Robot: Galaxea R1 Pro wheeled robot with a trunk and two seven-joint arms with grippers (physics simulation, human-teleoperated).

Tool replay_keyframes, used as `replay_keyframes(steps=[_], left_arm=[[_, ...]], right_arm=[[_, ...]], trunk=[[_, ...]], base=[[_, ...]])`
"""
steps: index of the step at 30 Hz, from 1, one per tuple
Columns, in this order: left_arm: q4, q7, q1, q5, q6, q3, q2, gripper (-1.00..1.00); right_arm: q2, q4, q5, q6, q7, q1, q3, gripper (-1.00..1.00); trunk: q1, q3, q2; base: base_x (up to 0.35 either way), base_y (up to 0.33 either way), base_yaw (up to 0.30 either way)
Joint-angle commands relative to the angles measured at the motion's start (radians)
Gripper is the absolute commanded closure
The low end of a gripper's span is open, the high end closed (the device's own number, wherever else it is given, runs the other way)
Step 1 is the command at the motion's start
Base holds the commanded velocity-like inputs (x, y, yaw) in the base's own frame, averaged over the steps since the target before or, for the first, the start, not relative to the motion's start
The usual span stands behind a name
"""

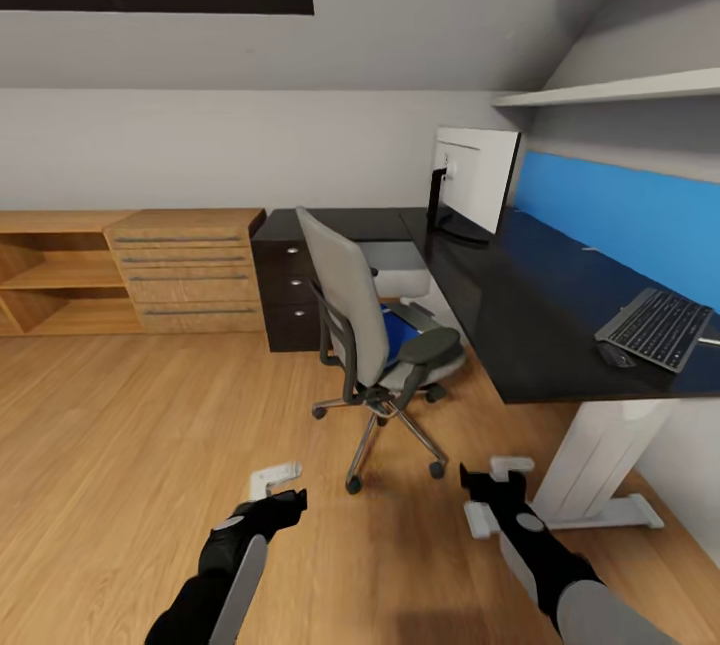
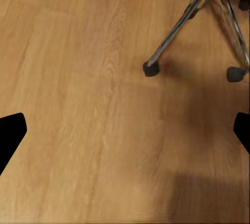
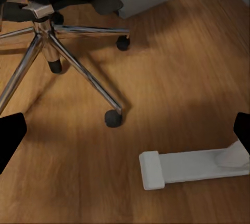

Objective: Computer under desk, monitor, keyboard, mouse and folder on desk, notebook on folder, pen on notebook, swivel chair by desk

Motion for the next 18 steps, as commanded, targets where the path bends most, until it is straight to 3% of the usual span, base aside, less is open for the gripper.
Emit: replay_keyframes(steps=[1,2,4,8,11,18], left_arm=[[-0.019,0.009,0.0,0.019,0.019,-0.003,-0.001,-1.0],[-0.104,0.009,0.0,0.087,0.067,-0.029,-0.001,-1.0],[-0.142,0.009,0.0,0.111,0.077,-0.05,0.001,-1.0],[-0.213,0.008,0.006,0.122,0.082,-0.061,0.004,-1.0],[-0.286,0.006,0.055,0.125,0.081,-0.091,0.008,-1.0],[-0.331,0.003,0.092,0.127,0.079,-0.127,0.02,-1.0]], right_arm=[[0.0,0.003,0.0,0.003,-0.002,-0.009,-0.001,-1.0],[0.0,0.027,-0.004,0.042,-0.002,-0.065,-0.001,-1.0],[0.001,0.041,-0.005,0.052,-0.002,-0.092,-0.002,-1.0],[0.002,0.048,-0.006,0.057,-0.002,-0.108,-0.002,-1.0],[0.001,0.049,-0.006,0.058,-0.002,-0.113,-0.002,-1.0],[0.001,0.049,-0.007,0.057,-0.002,-0.115,-0.002,-1.0]], trunk=[[0.004,-0.004,-0.008],[0.008,-0.007,-0.015],[0.015,-0.014,-0.029],[0.031,-0.026,-0.057],[0.042,-0.036,-0.078],[0.069,-0.057,-0.127]], base=[[0.0,0.0,0.0],[0.0,0.0,0.0],[0.0,0.0,0.0],[0.0,0.0,0.0],[0.0,0.0,0.0],[0.0,0.0,0.0]])
